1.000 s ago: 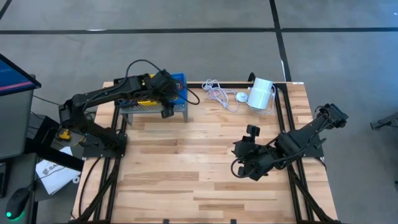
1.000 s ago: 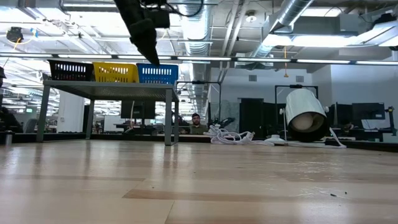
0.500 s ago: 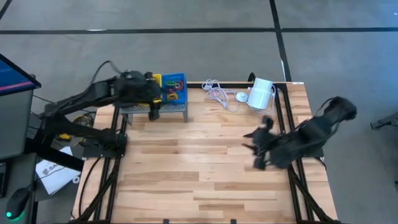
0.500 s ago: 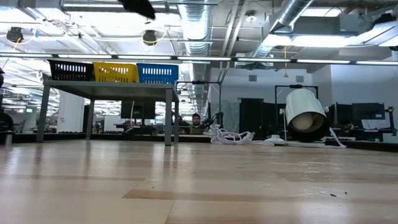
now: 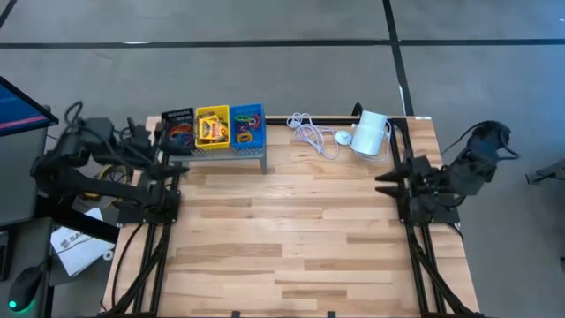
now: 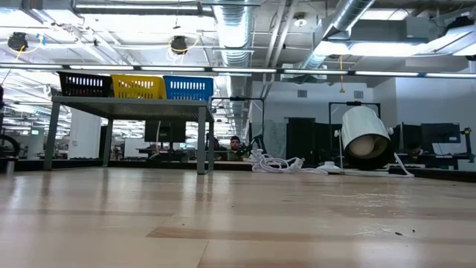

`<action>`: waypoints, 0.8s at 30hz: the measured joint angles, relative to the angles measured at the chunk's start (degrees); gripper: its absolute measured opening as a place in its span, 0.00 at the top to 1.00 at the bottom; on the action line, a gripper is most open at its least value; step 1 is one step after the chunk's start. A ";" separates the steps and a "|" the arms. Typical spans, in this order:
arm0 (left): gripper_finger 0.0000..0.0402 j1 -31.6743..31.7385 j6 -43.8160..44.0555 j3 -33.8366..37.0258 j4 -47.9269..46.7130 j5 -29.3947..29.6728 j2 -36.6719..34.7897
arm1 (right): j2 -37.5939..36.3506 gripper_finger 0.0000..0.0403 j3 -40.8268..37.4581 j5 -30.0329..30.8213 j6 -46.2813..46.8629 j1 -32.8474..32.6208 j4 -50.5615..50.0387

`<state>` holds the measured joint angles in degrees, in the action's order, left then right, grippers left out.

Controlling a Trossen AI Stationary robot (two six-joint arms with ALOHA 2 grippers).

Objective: Pick & Place Office Desk Supplies
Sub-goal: Return to Home Position

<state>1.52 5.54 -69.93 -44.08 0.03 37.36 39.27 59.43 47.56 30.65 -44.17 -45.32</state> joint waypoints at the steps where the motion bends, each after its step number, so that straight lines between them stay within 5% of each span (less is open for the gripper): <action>1: 0.49 -1.27 1.36 2.08 0.96 -0.02 -1.90 | -2.49 0.67 -3.65 -0.99 -2.10 -0.39 4.47; 10: 0.49 -13.01 3.75 28.10 20.24 -0.06 -14.88 | -18.41 0.67 -29.12 -8.80 -14.14 0.76 35.37; 24: 0.49 -25.46 -2.15 44.99 40.42 2.42 -15.40 | -20.57 0.67 -42.82 -19.12 -11.11 8.51 41.58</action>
<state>-23.94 3.39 -24.94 -3.67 2.45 21.96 18.69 16.61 28.44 19.54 -35.67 -3.74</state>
